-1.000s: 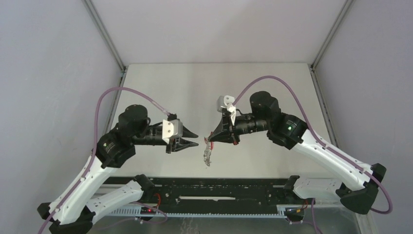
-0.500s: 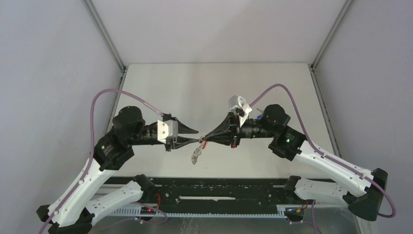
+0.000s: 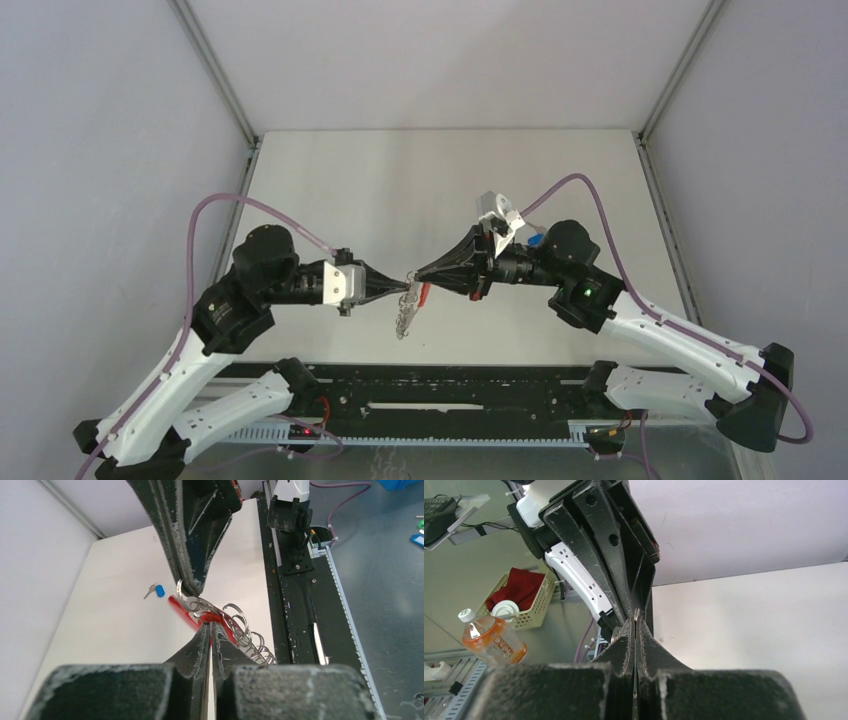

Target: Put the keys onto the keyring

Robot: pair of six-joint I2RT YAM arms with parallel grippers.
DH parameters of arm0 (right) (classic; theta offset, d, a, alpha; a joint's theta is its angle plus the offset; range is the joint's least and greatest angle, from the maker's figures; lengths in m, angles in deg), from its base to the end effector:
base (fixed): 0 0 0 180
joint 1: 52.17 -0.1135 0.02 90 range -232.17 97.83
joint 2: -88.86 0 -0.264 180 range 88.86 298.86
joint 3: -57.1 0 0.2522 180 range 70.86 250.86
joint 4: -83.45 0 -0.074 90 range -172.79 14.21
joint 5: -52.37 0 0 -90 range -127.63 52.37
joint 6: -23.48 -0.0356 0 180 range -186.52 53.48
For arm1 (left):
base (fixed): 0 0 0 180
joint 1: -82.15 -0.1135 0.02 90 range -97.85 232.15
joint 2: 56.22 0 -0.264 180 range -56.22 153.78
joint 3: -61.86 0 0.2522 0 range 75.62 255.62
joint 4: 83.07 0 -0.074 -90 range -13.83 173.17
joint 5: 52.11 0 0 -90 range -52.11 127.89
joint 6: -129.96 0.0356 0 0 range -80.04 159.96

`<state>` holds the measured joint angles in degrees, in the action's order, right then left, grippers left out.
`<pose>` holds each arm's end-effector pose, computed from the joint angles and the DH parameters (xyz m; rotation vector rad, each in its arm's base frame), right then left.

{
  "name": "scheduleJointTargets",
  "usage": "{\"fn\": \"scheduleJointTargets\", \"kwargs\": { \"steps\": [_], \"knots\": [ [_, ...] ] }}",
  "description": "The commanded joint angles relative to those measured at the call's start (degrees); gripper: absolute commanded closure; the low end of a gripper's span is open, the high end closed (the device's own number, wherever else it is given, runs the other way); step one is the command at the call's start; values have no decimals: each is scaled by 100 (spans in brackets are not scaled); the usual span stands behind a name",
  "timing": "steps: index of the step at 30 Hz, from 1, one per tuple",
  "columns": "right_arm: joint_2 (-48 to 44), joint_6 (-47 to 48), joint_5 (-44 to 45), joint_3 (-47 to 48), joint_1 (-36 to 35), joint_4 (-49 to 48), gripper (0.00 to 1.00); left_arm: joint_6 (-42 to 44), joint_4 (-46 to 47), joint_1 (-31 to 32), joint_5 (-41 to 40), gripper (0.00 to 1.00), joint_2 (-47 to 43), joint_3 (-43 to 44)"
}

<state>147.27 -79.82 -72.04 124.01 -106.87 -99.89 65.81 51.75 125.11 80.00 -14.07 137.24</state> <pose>0.1178 0.2012 0.3969 -1.0295 1.1607 1.3704 0.0814 -0.1084 0.4081 1.4177 1.1183 -0.8640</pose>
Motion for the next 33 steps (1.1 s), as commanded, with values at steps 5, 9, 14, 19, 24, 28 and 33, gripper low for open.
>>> {"fn": "scheduleJointTargets", "kwargs": {
  "steps": [5, 9, 14, 19, 24, 28, 33],
  "knots": [
    [-121, -182, 465, -94, -124, -478, 100, 872, -87, 366, -231, 96, -215, -208],
    [-120, -208, 479, -141, -139, -513, 100, 1336, -203, 506, -543, 97, -269, -265],
    [-192, -281, 434, -277, -106, -661, 100, 990, 9, 506, -1044, 94, -436, -343],
    [-215, -427, 251, -479, -50, -1072, 100, -529, 811, 492, -1945, 71, -631, -367],
    [-136, -447, 128, -525, -75, -1313, 100, -1324, 712, 475, -1252, 41, -453, -165],
    [-130, -413, 97, -524, -76, -1358, 100, -1299, 283, 408, -560, 44, -158, 57],
    [-131, -376, 2, -524, -82, -1332, 100, -1310, 166, 216, -420, 53, 63, 184]
  ]
}}
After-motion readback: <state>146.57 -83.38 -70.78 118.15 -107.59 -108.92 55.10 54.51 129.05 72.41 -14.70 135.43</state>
